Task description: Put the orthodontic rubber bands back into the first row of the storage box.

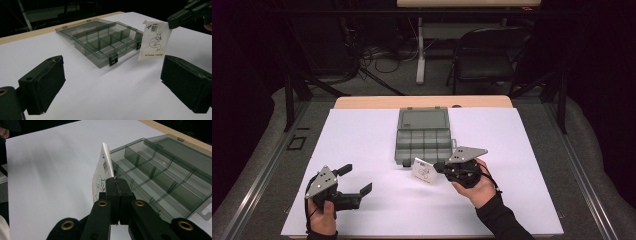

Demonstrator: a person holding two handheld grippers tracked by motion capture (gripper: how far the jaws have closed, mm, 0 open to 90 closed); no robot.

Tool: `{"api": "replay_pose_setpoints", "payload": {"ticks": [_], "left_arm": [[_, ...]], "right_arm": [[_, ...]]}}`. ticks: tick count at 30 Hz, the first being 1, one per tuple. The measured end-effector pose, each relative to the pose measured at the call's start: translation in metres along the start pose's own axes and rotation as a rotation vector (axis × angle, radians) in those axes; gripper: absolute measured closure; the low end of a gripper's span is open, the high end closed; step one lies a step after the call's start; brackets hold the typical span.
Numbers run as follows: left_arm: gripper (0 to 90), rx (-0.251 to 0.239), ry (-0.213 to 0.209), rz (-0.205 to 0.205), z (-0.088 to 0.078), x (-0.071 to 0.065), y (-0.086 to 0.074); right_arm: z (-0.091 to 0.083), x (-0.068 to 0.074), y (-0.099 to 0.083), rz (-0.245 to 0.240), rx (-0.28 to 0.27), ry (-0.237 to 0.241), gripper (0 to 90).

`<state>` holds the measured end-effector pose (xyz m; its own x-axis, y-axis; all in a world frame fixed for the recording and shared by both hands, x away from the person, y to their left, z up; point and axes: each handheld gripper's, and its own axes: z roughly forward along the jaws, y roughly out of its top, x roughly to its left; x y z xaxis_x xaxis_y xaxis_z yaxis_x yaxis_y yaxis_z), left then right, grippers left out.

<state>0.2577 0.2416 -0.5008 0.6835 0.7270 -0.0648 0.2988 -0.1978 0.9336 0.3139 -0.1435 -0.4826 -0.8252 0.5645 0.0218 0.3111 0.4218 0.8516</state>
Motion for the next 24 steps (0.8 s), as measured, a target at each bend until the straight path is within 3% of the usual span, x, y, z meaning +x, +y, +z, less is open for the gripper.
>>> {"api": "replay_pose_setpoints", "payload": {"ticks": [24], "left_arm": [[5.4, 0.004, -0.002, -0.006, 0.000, 0.001, 0.000]], "right_arm": [[-0.007, -0.028, 0.048, -0.003, 0.004, -0.010, 90.0]]}}
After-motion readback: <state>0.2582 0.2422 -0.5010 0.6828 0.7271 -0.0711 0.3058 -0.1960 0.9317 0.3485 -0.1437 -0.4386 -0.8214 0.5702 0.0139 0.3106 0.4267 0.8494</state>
